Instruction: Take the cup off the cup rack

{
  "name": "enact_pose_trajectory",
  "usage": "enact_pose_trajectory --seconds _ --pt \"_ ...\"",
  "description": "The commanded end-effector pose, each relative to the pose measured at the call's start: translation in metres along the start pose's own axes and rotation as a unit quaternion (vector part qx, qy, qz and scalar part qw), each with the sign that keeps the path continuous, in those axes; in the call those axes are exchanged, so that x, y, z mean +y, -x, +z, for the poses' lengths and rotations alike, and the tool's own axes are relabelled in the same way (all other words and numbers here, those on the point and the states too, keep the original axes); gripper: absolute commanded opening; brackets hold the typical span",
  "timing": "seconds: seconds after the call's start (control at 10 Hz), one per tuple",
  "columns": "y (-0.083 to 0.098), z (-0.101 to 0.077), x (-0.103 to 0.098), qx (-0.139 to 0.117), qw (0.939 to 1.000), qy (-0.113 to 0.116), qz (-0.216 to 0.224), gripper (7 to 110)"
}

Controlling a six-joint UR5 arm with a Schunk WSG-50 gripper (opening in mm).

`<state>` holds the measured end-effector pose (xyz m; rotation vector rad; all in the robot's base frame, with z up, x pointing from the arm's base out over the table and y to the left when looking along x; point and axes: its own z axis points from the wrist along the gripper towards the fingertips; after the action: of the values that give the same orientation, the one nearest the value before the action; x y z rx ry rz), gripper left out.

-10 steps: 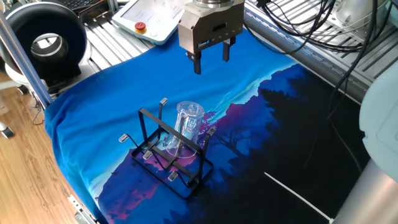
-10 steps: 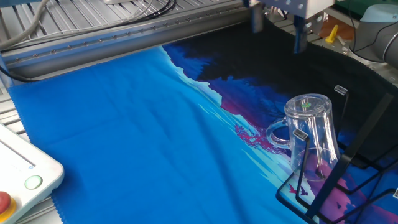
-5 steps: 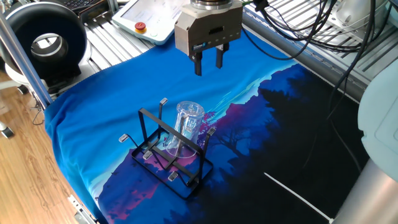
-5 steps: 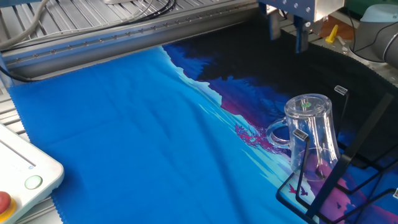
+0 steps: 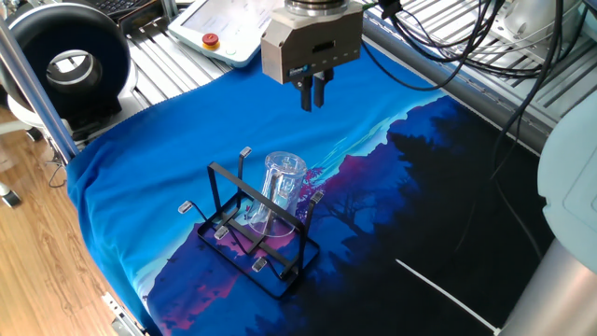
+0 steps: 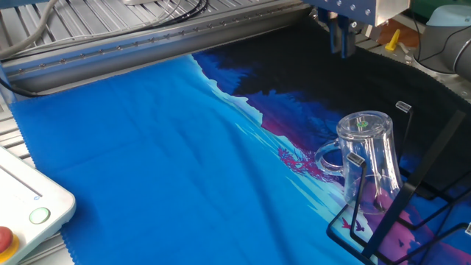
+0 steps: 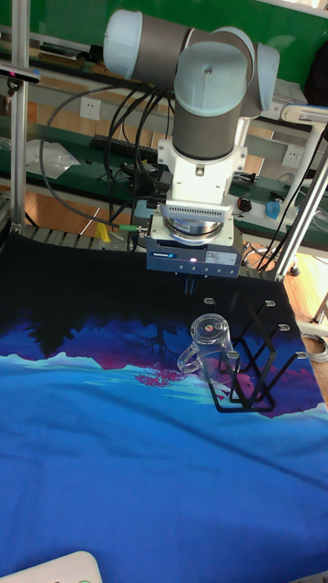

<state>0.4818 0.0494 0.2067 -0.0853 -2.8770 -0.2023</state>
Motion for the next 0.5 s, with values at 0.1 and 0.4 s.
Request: enact_pose_trajectory --seconds 0.1,0.4 --pt "-0.0011 0.0009 -0.0090 0.001 0.9998 -0.020 -0.005 7" --pt "-0.0036 0.0011 -0.0026 0.006 1.0000 -0.006 -0.002 7"
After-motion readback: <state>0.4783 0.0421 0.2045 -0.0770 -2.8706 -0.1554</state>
